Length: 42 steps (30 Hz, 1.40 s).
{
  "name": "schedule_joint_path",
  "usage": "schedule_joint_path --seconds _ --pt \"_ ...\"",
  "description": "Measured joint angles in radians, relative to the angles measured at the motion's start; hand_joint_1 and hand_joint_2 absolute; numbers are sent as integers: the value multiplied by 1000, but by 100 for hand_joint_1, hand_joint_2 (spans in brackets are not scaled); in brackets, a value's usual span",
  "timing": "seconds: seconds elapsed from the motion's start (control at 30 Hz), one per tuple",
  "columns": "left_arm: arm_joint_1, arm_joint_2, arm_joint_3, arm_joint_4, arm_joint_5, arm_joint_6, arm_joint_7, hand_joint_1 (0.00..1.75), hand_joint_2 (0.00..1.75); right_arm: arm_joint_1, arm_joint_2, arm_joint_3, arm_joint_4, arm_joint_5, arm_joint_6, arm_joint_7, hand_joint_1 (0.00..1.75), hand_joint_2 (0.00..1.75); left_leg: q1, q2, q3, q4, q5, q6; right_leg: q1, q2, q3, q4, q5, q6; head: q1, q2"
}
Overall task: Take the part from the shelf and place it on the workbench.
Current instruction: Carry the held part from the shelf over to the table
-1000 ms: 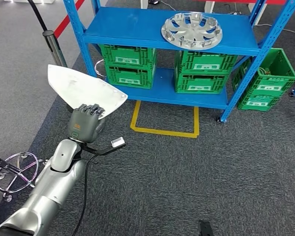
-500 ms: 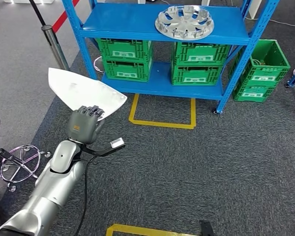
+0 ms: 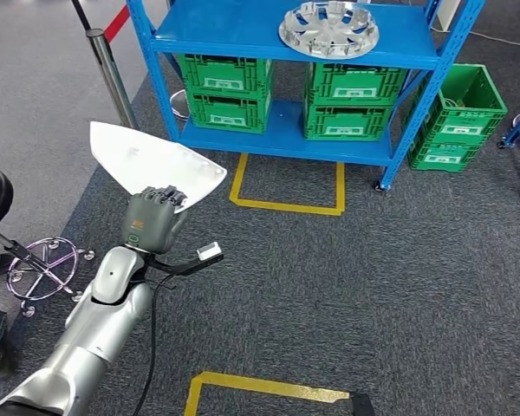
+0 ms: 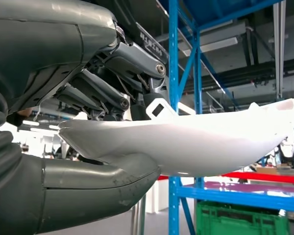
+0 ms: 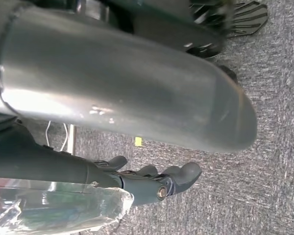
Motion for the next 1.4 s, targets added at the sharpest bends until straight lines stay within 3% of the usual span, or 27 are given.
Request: schedule_joint_path --seconds 0.07,0.13,0.2,0.27,0.3,0.33,0.37,0.4,0.5,0.53,0.63,0.7,0.77,0.83,0.87,0.93,0.97,1.0,1.07,1.13,1.2,1.3,1.33,1.37,1.4 --pt "1 -1 2 -1 26 -7 -14 175 175 2 0 2 0 0 0 0 0 0 -2 -1 -9 6 14 -9 4 4 27 -47 -17 -11 0 0" --pt "3 -1 4 -1 40 -9 -22 175 175 5 0 4 0 0 0 0 0 0 1 -2 -18 13 11 -18 3 2 18 -45 -10 -27 -1 0" --pt "5 0 7 -1 47 -10 -26 175 175 6 0 6 0 2 -1 0 0 0 4 -3 -43 79 -45 -27 2 0 9 -45 1 -45 -3 0" --pt "6 1 8 -1 50 -10 -28 175 175 7 0 9 0 4 0 0 0 0 4 -3 -89 215 -127 -34 5 -1 -3 -44 11 -56 -5 0" --pt "8 2 9 -1 50 -10 -29 175 175 7 0 10 0 6 0 0 0 0 4 -3 -106 273 -151 -34 7 -2 -9 -44 15 -59 -5 0" --pt "10 3 9 -1 50 -10 -29 175 175 8 0 12 0 7 0 0 0 0 4 -3 -109 301 -157 -32 10 -2 -14 -43 19 -61 -6 0" --pt "11 3 9 -1 50 -10 -29 175 175 8 0 14 0 9 -1 0 0 0 3 -4 -93 290 -143 -27 13 -1 -18 -42 22 -62 -5 0" --pt "12 3 10 -1 50 -10 -29 175 175 8 0 15 0 12 -2 0 0 0 1 -5 -59 242 -117 -18 17 -1 -20 -41 24 -63 -6 0" --pt "9 4 14 -2 50 -9 -29 175 175 7 3 23 0 24 -10 1 0 0 -13 -7 53 62 -65 24 24 -1 -27 -41 30 -59 -3 0" --pt "8 5 15 -3 50 -9 -29 175 175 6 4 27 0 29 -14 1 0 0 -18 -7 67 36 -64 32 22 -2 -29 -41 33 -55 -3 0" --pt "6 5 20 -4 51 -9 -29 175 175 5 4 43 0 51 -24 7 0 0 -17 -5 76 2 -58 33 22 -5 -38 -39 34 -40 -4 0" --pt "4 4 22 -4 51 -9 -29 175 175 4 4 55 0 65 -29 14 0 0 -8 -2 80 -20 -50 33 23 -3 -67 11 -3 -29 0 0" --pt "4 4 22 -4 51 -9 -29 175 175 4 4 66 0 75 -31 20 0 0 -5 -1 74 -21 -44 33 16 -3 -125 135 -65 -16 5 0" --pt "6 5 23 -2 50 -8 -29 175 175 5 3 75 0 86 -33 27 0 0 -5 -3 68 -18 -42 30 9 -3 -168 230 -91 -6 5 0" --pt "6 5 23 -1 50 -8 -29 175 175 6 2 80 0 93 -35 31 0 0 -3 -5 65 -16 -40 28 5 -3 -165 225 -76 -2 5 0" --pt "6 5 24 1 50 -7 -29 175 175 5 2 92 0 105 -41 39 0 0 0 -15 61 -8 -39 21 -3 7 -106 115 -11 5 5 0" --pt "4 5 24 1 50 -6 -29 175 175 4 2 99 0 112 -43 43 0 0 -1 -21 55 -2 -39 16 -7 24 -68 49 12 7 6 0" --pt "2 5 24 2 50 -5 -29 175 175 4 2 104 0 117 -45 45 0 0 -1 -28 47 6 -38 9 -10 38 -43 2 23 5 5 0" --pt "-3 4 25 3 50 -3 -29 175 175 4 2 114 0 123 -48 51 0 0 -1 -42 29 16 -31 -5 -10 52 -31 -24 19 -4 5 0" --pt "-4 7 26 5 50 -2 -29 175 175 4 2 120 0 125 -50 55 0 0 3 -54 18 21 -27 -16 -9 34 -38 -23 24 -19 5 0" --pt "-5 9 27 7 50 -2 -29 175 175 2 2 125 0 125 -51 55 0 0 5 -44 -4 65 -60 -26 -10 15 -40 -25 31 -34 -1 0" --pt "-5 11 28 9 50 -2 -29 175 175 1 2 130 0 125 -51 55 0 0 9 -21 -82 251 -159 -38 -7 -17 -49 -26 37 -45 -7 0" --pt "-4 11 28 11 50 -2 -29 175 175 1 2 130 0 125 -51 55 0 0 10 -18 -97 294 -174 -40 -6 -28 -52 -26 38 -47 -6 0" --pt "-2 12 28 12 50 -2 -29 175 175 1 2 131 0 125 -51 55 0 0 10 -17 -94 302 -170 -39 -5 -39 -54 -26 39 -48 -7 0" --pt "-1 12 28 14 50 -2 -29 175 175 1 2 131 0 125 -51 55 0 0 10 -14 -71 270 -149 -37 -4 -49 -55 -26 40 -48 -7 0"
